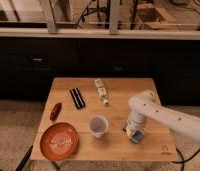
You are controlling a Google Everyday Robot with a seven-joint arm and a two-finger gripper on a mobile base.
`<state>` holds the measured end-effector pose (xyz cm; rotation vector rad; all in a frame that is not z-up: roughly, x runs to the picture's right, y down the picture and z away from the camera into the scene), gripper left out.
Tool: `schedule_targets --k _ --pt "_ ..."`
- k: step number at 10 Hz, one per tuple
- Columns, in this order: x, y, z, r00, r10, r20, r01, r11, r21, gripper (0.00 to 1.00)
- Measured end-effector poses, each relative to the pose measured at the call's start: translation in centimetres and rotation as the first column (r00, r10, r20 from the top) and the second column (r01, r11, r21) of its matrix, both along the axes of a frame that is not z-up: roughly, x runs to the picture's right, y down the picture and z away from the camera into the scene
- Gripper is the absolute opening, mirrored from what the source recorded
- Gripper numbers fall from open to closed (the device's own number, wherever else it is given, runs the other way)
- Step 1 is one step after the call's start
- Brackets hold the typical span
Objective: Wipe the white sponge on the table
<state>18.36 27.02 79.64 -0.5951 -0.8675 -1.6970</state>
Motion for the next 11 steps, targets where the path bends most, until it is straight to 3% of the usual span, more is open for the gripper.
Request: schedule_targets --k 5,9,11 --pt "-3.6 -2.3 0.8 0.996 -0.061 0.072 0.059 0.9979 0.027 0.00" --pt "-3.8 -5.9 4.2 0.995 -0.077 0.070 0.070 0.9925 0.100 0.00" --pt "-2.6 -7.3 5.8 0.995 -0.078 0.054 0.071 0.9900 0.122 0.00"
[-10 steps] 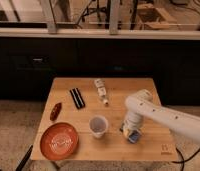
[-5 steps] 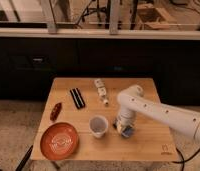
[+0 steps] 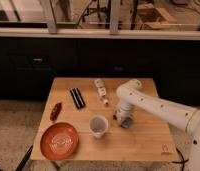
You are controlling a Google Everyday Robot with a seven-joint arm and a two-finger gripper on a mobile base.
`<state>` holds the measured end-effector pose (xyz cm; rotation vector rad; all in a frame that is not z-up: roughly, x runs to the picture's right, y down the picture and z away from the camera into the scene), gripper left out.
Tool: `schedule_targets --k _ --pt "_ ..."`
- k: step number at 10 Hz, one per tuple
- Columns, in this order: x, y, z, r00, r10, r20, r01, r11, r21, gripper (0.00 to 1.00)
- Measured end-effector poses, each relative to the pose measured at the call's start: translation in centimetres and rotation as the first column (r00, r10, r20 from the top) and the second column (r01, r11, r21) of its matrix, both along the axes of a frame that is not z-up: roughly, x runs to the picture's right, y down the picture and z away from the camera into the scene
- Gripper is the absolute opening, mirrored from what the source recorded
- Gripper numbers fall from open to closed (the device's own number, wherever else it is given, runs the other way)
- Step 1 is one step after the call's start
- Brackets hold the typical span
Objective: Wipe the white sponge on the table
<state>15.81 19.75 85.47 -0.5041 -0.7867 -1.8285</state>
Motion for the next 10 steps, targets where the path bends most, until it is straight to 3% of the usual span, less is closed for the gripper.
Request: schedule_targets --k 5,10 --pt "3.8 -4.1 2.6 0.998 0.018 -0.054 -0.015 0.9983 0.057 0.00" --pt "9.4 -4.4 2.0 0.986 0.096 -0.139 -0.086 0.9934 0.077 0.00"
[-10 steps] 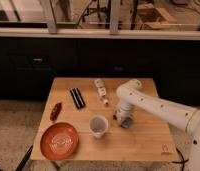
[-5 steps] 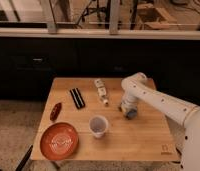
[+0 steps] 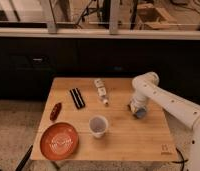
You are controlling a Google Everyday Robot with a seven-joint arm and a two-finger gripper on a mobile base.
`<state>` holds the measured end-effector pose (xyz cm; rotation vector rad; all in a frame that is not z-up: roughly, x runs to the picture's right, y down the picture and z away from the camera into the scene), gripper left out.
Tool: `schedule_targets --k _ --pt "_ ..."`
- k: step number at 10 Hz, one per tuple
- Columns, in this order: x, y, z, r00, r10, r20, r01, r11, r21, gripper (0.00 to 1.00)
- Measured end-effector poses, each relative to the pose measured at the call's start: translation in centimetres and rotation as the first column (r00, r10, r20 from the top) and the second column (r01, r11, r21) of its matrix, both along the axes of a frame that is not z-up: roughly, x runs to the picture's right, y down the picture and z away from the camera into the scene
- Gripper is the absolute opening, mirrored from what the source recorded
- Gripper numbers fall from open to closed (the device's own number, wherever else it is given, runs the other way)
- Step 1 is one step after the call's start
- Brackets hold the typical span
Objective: Wipe the white sponge on the table
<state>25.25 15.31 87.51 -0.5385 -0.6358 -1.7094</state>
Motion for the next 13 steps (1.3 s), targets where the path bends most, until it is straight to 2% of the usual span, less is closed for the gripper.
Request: schedule_targets --k 3,8,12,13 --pt "1.1 1.2 -1.2 1.000 0.013 -0.029 -0.013 0.9999 -0.006 0.00" --pt "3.3 4.6 -4.2 0.997 0.041 -0.064 -0.044 0.9983 -0.040 0.00" --pt "2.7 8.0 -7.1 0.998 0.040 -0.058 -0.044 0.9965 -0.071 0.00" --pt "1.5 9.4 -7.7 0.998 0.031 -0.046 -0.035 0.9956 -0.087 0.00"
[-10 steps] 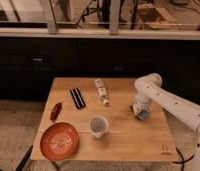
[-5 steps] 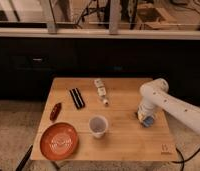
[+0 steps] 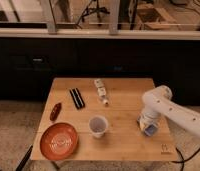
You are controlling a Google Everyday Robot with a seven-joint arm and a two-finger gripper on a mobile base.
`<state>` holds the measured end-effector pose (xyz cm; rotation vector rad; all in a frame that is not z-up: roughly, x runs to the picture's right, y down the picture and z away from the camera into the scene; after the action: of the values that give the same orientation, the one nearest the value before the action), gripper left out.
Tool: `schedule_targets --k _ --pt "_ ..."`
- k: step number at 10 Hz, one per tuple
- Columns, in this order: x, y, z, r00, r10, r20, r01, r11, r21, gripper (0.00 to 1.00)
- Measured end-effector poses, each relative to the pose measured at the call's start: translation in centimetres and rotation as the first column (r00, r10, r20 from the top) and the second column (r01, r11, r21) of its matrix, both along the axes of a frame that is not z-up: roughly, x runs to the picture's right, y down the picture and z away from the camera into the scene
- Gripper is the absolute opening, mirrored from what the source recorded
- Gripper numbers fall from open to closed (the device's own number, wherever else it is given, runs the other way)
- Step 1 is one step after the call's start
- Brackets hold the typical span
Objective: Wipe the white sponge on the table
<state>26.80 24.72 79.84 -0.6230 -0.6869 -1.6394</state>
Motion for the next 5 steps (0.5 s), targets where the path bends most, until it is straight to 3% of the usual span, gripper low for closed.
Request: schedule_targets --k 3,5 --pt "-1.6 3.0 -0.4 1.000 -0.012 0.024 0.013 0.9987 -0.049 0.00" --pt "-3.4 3.6 -0.9 0.998 -0.031 0.058 0.034 0.9978 -0.057 0.00"
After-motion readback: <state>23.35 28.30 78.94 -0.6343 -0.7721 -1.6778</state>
